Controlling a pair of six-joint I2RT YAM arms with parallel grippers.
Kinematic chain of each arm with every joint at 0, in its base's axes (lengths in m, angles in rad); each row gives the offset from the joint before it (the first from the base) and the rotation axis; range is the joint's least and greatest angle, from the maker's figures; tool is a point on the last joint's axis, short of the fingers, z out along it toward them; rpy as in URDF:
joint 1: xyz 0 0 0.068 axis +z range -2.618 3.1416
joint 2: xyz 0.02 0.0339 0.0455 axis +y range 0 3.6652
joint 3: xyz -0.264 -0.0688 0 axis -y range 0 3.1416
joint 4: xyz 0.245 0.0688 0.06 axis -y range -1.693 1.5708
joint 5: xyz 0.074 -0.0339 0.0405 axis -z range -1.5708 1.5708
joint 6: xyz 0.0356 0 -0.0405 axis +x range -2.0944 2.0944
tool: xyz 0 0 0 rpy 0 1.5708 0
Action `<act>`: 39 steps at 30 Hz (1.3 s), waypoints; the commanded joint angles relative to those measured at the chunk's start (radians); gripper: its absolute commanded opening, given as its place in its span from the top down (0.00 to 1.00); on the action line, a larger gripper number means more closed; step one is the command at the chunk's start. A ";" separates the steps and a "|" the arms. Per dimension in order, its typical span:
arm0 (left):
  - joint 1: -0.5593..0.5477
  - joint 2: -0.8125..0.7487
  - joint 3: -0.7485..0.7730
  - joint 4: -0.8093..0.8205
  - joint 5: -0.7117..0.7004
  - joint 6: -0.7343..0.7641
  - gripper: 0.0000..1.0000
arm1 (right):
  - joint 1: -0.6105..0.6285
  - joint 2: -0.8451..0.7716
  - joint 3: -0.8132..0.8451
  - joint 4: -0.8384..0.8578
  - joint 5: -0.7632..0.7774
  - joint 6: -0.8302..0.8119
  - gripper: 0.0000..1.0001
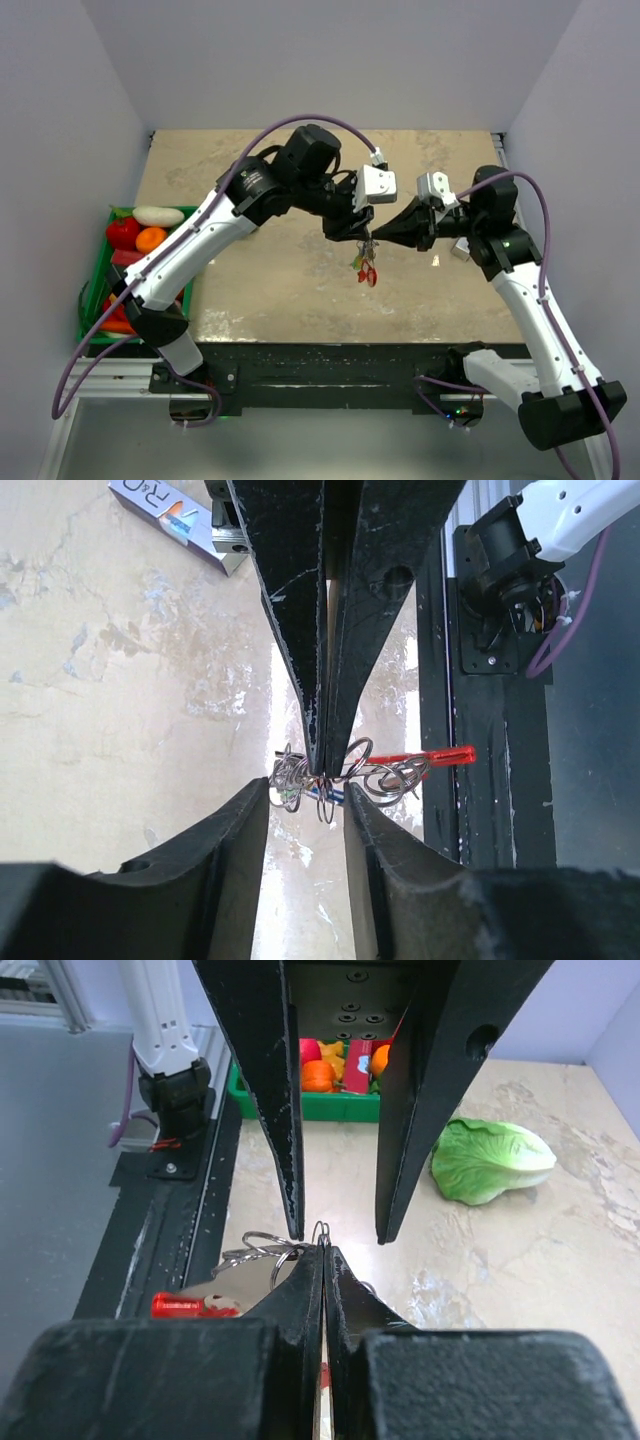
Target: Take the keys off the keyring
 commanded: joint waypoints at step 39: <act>0.060 -0.020 0.072 -0.008 0.211 0.026 0.65 | -0.042 -0.026 0.086 0.119 -0.081 0.116 1.00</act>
